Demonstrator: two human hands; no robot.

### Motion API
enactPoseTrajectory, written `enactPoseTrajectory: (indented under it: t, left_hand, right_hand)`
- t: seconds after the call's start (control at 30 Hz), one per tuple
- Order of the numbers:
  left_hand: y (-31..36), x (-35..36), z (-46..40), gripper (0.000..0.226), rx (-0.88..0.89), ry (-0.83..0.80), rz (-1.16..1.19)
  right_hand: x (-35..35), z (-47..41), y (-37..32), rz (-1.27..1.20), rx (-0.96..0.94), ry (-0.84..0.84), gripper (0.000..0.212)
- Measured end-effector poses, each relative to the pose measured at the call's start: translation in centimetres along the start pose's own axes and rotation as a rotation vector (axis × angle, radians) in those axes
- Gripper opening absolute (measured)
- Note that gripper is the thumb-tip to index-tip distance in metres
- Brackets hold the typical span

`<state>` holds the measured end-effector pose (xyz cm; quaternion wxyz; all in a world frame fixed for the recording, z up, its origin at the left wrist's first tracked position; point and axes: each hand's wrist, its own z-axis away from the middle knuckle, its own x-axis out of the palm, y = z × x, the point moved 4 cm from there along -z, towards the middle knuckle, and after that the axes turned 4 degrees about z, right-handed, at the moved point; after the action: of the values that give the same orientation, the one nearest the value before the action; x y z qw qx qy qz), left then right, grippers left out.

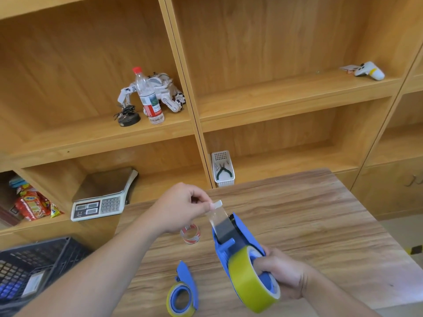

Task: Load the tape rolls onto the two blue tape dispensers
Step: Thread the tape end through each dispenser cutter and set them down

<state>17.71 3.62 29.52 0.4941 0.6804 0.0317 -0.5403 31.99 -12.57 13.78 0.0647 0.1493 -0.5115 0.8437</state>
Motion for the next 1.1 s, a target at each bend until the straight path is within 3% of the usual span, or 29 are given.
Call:
enactPoseTrajectory:
  t: [0.17, 0.37, 0.53, 0.7, 0.77, 0.87, 0.97, 1.1]
  left_hand:
    - [-0.8, 1.4, -0.1, 0.016, -0.051, -0.134, 0.100]
    - [-2.7, 4.4, -0.1, 0.010, -0.266, -0.393, 0.409]
    - [-3.9, 6.5, 0.2, 0.016, -0.436, -0.612, 0.655]
    - [-5.6, 8.4, 0.5, 0.020, -0.546, -0.723, 0.747]
    - [-6.4, 9.3, 0.7, 0.028, -0.593, -0.715, 0.799]
    - [-7.3, 10.4, 0.6, 0.022, -0.636, -0.622, 0.831]
    - [-9.6, 11.7, -0.2, 0.010, -0.690, -0.301, 0.863]
    - [-13.2, 14.1, 0.4, 0.013, -0.758, -0.073, 0.929]
  right_hand:
    - [0.5, -0.2, -0.5, 0.135, -0.040, -0.050, 0.035]
    - [0.7, -0.5, -0.5, 0.171, -0.038, -0.105, 0.039]
    - [1.4, -0.6, -1.1, 0.245, -0.137, -0.159, 0.074]
    - [3.2, 0.7, -2.4, 0.186, -0.164, -0.282, 0.086]
    - [3.1, 0.0, -1.3, 0.190, -0.186, -0.266, 0.093]
    - [2.4, -0.8, 1.1, 0.115, -0.093, -0.143, 0.065]
    - [1.3, -1.3, 3.3, -0.007, -0.017, 0.011, 0.042]
    - [-0.3, -2.9, 6.2, -0.070, 0.041, 0.216, 0.050]
